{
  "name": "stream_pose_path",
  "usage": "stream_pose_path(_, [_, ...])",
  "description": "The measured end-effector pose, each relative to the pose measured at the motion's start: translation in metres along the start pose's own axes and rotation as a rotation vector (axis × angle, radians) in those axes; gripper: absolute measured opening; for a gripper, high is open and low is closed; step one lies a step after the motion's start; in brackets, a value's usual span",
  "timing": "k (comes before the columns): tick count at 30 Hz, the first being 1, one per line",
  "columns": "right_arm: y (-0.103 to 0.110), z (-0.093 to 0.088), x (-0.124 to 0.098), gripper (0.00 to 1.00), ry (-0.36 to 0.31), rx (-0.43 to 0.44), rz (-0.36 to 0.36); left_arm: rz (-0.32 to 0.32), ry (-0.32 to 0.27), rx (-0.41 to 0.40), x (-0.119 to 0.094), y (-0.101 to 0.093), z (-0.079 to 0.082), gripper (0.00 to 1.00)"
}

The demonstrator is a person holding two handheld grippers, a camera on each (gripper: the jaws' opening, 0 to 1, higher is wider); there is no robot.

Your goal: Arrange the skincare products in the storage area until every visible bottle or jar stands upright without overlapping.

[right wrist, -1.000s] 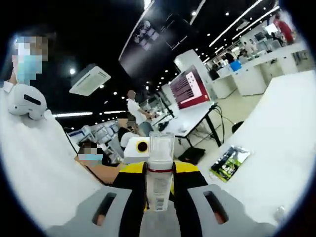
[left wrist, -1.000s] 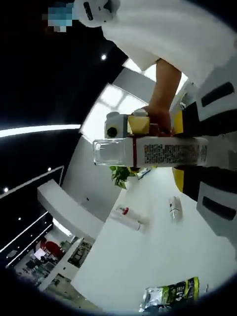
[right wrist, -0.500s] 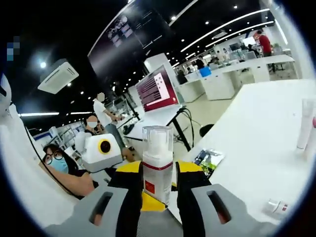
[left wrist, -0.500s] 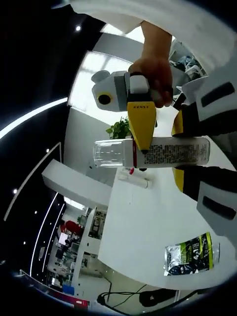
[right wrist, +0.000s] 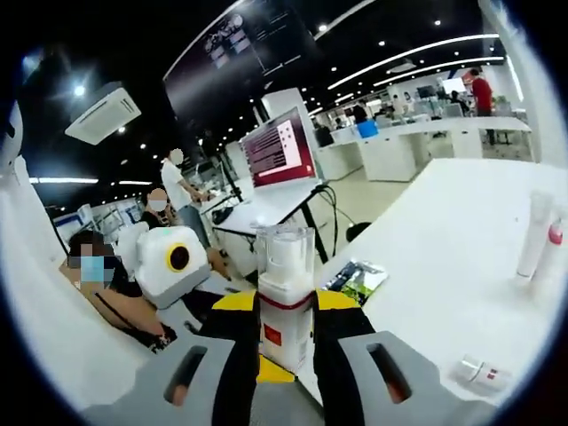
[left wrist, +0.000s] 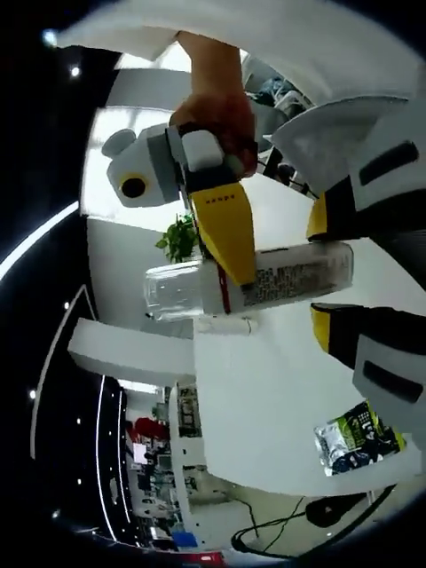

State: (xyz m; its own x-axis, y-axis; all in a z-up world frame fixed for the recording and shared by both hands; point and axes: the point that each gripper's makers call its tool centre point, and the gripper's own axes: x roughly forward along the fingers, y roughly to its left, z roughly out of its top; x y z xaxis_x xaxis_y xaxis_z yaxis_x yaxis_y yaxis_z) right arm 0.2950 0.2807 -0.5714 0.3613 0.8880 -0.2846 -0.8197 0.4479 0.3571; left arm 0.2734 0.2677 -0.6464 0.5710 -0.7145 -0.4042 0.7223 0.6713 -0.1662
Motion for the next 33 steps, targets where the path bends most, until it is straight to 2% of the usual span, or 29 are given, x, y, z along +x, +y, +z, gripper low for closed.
stream_pose_path(1, [-0.007,0.004,-0.003,0.19,-0.015,-0.006,-0.019,0.034,0.043,0.051,0.002,0.005,-0.009,0.37])
stream_pose_path(4, [-0.022,0.011,-0.010,0.19,-0.027,-0.008,-0.048,0.094,0.157,0.180,0.005,0.015,-0.033,0.37])
stream_pose_path(5, [-0.026,0.014,-0.012,0.19,-0.033,-0.010,-0.058,0.110,0.180,0.227,0.008,0.017,-0.042,0.37])
stream_pose_path(7, [-0.039,0.019,-0.017,0.19,-0.041,-0.014,-0.089,0.111,0.218,0.268,0.014,0.019,-0.057,0.37])
stream_pose_path(9, [-0.052,0.025,-0.023,0.19,-0.049,-0.022,-0.118,0.118,0.213,0.257,0.020,0.021,-0.065,0.37])
stream_pose_path(10, [-0.059,0.027,-0.025,0.19,-0.055,-0.021,-0.130,0.131,0.224,0.256,0.022,0.025,-0.067,0.37])
stream_pose_path(11, [-0.062,0.029,-0.026,0.19,-0.059,-0.023,-0.136,0.169,0.259,0.260,0.019,0.032,-0.070,0.37])
stream_pose_path(12, [-0.070,0.032,-0.028,0.19,-0.072,-0.035,-0.157,0.205,0.207,0.288,0.019,0.039,-0.058,0.37])
stream_pose_path(13, [-0.076,0.033,-0.030,0.19,-0.076,-0.039,-0.167,0.218,0.189,0.281,0.018,0.041,-0.055,0.37])
stream_pose_path(14, [-0.083,0.032,-0.031,0.19,-0.081,-0.033,-0.184,0.212,0.199,0.241,0.017,0.041,-0.059,0.37])
stream_pose_path(15, [-0.090,0.032,-0.031,0.19,-0.081,-0.022,-0.195,0.212,0.223,0.213,0.017,0.042,-0.065,0.37])
stream_pose_path(16, [-0.099,0.028,-0.031,0.19,-0.072,-0.001,-0.204,0.216,0.276,0.223,0.018,0.044,-0.075,0.37])
stream_pose_path(18, [-0.113,0.024,-0.031,0.19,-0.073,0.023,-0.230,0.227,0.307,0.282,0.019,0.046,-0.080,0.37])
stream_pose_path(21, [-0.131,0.020,-0.031,0.20,-0.077,0.069,-0.250,0.233,0.305,0.286,0.019,0.046,-0.080,0.37])
stream_pose_path(26, [-0.154,0.016,-0.027,0.20,-0.048,0.075,-0.273,0.282,0.300,0.257,0.015,0.055,-0.078,0.37])
stream_pose_path(33, [-0.197,0.014,-0.017,0.20,-0.029,0.094,-0.335,0.345,0.301,0.240,0.010,0.066,-0.078,0.37])
